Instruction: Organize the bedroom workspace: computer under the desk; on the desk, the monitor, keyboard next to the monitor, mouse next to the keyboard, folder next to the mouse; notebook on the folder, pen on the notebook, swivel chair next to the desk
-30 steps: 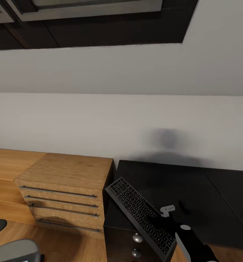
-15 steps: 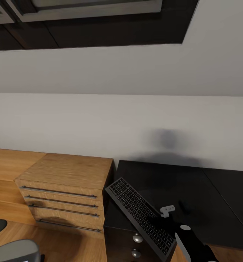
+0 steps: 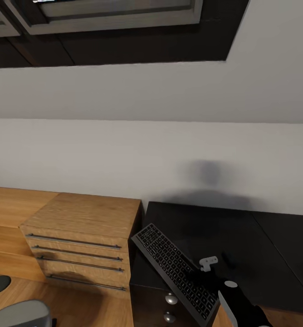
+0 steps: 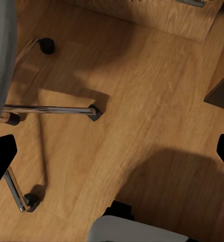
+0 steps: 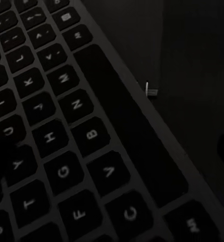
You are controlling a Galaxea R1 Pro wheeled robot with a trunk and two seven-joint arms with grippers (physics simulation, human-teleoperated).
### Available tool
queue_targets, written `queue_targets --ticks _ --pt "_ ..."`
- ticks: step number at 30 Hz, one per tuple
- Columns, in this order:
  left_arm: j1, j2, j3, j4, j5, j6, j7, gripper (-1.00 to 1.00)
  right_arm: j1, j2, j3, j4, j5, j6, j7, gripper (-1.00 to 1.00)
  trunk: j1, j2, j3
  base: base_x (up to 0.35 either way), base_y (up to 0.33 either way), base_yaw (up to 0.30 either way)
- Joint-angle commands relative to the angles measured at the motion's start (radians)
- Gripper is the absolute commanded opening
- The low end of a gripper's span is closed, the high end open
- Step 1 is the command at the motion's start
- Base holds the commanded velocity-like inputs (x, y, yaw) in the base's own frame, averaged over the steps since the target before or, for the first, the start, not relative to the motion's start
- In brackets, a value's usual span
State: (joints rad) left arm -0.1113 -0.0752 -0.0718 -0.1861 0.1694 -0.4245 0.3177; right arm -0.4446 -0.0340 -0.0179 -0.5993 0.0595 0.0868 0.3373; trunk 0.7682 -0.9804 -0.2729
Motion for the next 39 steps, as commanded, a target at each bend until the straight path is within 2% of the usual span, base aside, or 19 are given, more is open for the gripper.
queue_targets --ticks 1,19,23,24,25,27,29,32,35,39 --pt "-0.001 0.0 -0.008 0.0 0.009 -0.003 0.004 1.0 0.0 0.0 -0.002 -0.002 0.006 0.005 0.005 1.0 -0.004 0.006 0.002 0.0 0.0 0.0" --pt "-0.001 0.0 -0.008 0.0 0.008 -0.003 0.004 1.0 0.0 -0.003 -0.006 -0.026 0.005 -0.014 0.004 1.0 -0.073 0.132 0.058 0.0 0.0 0.0" --pt "-0.001 0.0 -0.008 0.0 0.008 -0.003 0.004 1.0 0.005 -0.004 -0.008 -0.093 0.005 -0.058 0.002 1.0 -0.088 0.16 0.071 0.0 0.0 0.0" --pt "-0.001 0.0 -0.008 0.0 0.008 -0.003 0.004 1.0 0.052 -0.001 -0.008 -0.191 0.004 -0.062 -0.003 1.0 -0.092 0.167 0.074 0.0 0.0 0.0" --pt "-0.001 0.0 -0.008 0.0 0.008 -0.003 0.004 1.0 0.066 0.0 -0.008 -0.213 0.004 -0.056 -0.006 1.0 -0.096 0.174 0.077 0.0 0.0 0.0" --pt "-0.001 0.0 -0.008 0.0 0.008 -0.003 0.004 1.0 0.092 0.003 -0.007 -0.258 0.004 -0.036 -0.021 1.0 -0.104 0.188 0.083 0.0 0.0 0.0" --pt "-0.001 0.0 -0.008 0.0 0.007 -0.003 0.004 1.0 0.129 0.017 -0.005 -0.332 0.005 0.015 -0.082 1.0 -0.111 0.202 0.09 0.0 0.0 0.0" --pt "-0.001 0.0 -0.008 0.0 0.007 -0.004 0.004 1.0 0.148 0.04 -0.005 -0.369 0.004 0.05 -0.172 1.0 -0.123 0.223 0.099 0.0 0.0 0.0" --pt "-0.001 0.0 -0.007 0.0 0.007 -0.005 0.004 1.0 0.155 0.049 -0.005 -0.381 0.002 0.063 -0.209 1.0 -0.134 0.244 0.108 0.0 0.0 0.0" --pt "-0.001 0.0 -0.007 0.0 0.007 -0.005 0.004 1.0 0.157 0.052 -0.004 -0.384 0.002 0.065 -0.22 1.0 -0.15 0.272 0.121 0.0 0.0 0.0"
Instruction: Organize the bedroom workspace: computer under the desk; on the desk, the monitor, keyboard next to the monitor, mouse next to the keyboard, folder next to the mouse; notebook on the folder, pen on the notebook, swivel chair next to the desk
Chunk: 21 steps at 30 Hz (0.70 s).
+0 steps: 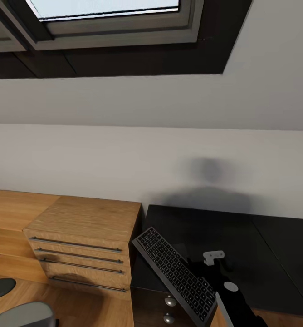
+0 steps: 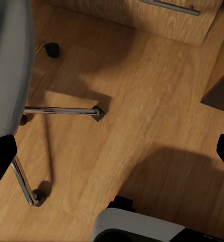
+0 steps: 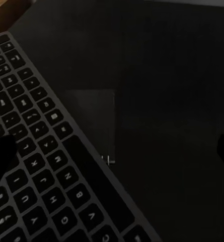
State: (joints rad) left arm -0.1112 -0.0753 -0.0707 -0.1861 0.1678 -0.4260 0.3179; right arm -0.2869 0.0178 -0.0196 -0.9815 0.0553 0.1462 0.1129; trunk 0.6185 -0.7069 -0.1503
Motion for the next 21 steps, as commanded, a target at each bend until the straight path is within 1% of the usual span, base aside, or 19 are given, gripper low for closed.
queue_targets --ticks 1,11,18,21 --pt "-0.001 0.0 -0.008 0.0 0.009 -0.003 0.004 1.0 0.0 0.001 -0.002 -0.002 0.006 0.006 0.004 1.0 -0.004 0.006 0.002 0.0 0.0 0.0" --pt "-0.001 0.0 -0.008 0.0 0.009 -0.004 0.004 1.0 0.0 0.004 0.0 -0.002 0.005 0.006 0.002 1.0 -0.042 0.076 0.033 0.0 0.0 0.0" --pt "-0.001 0.001 -0.009 0.0 0.01 -0.003 0.004 1.0 0.0 0.009 0.02 -0.001 0.005 0.005 0.002 1.0 -0.069 0.125 0.055 0.0 0.0 0.0" --pt "-0.001 0.002 -0.009 0.0 0.01 -0.003 0.004 1.0 0.0 0.01 0.024 -0.001 0.005 0.005 0.002 1.0 -0.069 0.125 0.055 0.0 0.0 0.0"
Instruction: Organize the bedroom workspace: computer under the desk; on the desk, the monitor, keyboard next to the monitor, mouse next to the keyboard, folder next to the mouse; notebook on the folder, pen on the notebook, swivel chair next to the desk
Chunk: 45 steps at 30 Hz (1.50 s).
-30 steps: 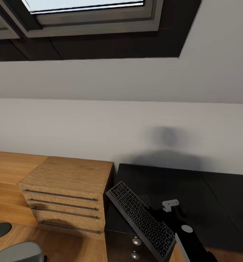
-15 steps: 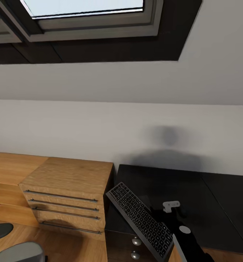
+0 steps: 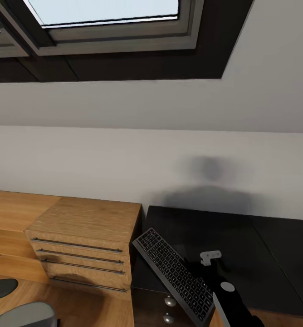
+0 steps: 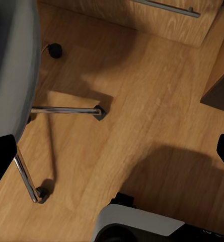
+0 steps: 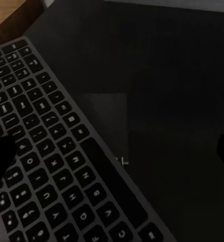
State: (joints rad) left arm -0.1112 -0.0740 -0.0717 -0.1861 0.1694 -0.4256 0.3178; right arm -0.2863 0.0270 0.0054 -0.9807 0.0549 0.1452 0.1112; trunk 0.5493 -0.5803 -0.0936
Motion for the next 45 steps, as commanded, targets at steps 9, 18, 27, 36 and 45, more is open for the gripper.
queue_targets --ticks 9,18,27,36,45 --pt "-0.001 0.0 -0.008 0.0 0.009 -0.004 0.004 1.0 -0.001 0.001 0.002 0.005 0.007 0.006 0.001 1.0 0.0 -0.002 -0.002 0.0 0.0 0.0" --pt "-0.001 0.0 -0.008 0.0 0.009 -0.004 0.004 1.0 -0.001 0.001 0.006 0.034 0.009 0.004 -0.001 1.0 0.0 -0.002 -0.002 -0.247 0.0 0.0" --pt "-0.001 -0.007 -0.007 -0.011 0.01 -0.008 0.001 1.0 -0.001 -0.006 -0.041 0.078 -0.045 0.008 0.046 1.0 0.0 -0.002 -0.002 -0.19 0.0 0.0" --pt "-0.001 -0.027 -0.006 -0.015 0.01 -0.007 0.006 1.0 -0.001 -0.017 -0.137 0.086 -0.176 0.014 0.088 1.0 0.035 -0.065 -0.03 -0.003 0.0 0.0" --pt "-0.001 -0.029 -0.007 -0.015 0.01 -0.006 0.007 1.0 -0.001 -0.031 -0.175 0.086 -0.239 0.015 0.092 1.0 0.069 -0.128 -0.058 0.0 0.0 0.0"
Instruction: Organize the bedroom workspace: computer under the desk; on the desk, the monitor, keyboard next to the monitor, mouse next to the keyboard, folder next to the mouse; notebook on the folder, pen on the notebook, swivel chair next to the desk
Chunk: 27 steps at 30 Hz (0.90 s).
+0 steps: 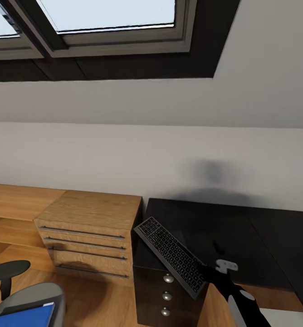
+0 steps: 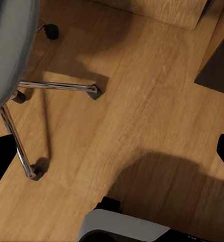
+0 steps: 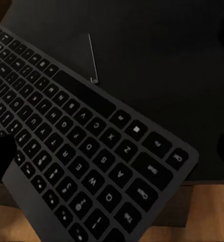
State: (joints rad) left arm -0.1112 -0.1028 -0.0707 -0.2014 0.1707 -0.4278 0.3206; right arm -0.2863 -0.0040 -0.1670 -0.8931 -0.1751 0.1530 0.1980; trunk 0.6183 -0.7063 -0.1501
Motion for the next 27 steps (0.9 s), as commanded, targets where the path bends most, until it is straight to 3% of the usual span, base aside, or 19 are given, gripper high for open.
queue_targets --ticks 1,14,23,27 --pt "-0.001 0.0 -0.008 0.0 0.008 -0.003 0.004 1.0 -0.001 -0.001 -0.004 -0.001 -0.014 0.007 0.005 1.0 0.004 -0.009 -0.005 0.0 0.0 0.0" --pt "-0.001 -0.002 -0.008 0.0 0.006 -0.002 0.005 1.0 -0.001 -0.009 -0.008 -0.001 -0.048 0.007 0.005 1.0 0.054 -0.1 -0.046 0.0 0.0 0.0" --pt "-0.001 -0.003 -0.01 0.005 0.0 -0.002 0.003 1.0 -0.001 -0.01 -0.008 -0.001 -0.049 0.006 0.005 1.0 0.054 -0.1 -0.046 0.0 0.0 0.0" --pt "-0.001 0.003 -0.019 0.008 -0.032 -0.003 0.003 1.0 -0.001 -0.01 -0.008 -0.001 -0.048 0.005 0.005 1.0 0.054 -0.1 -0.046 -0.023 0.0 0.0"
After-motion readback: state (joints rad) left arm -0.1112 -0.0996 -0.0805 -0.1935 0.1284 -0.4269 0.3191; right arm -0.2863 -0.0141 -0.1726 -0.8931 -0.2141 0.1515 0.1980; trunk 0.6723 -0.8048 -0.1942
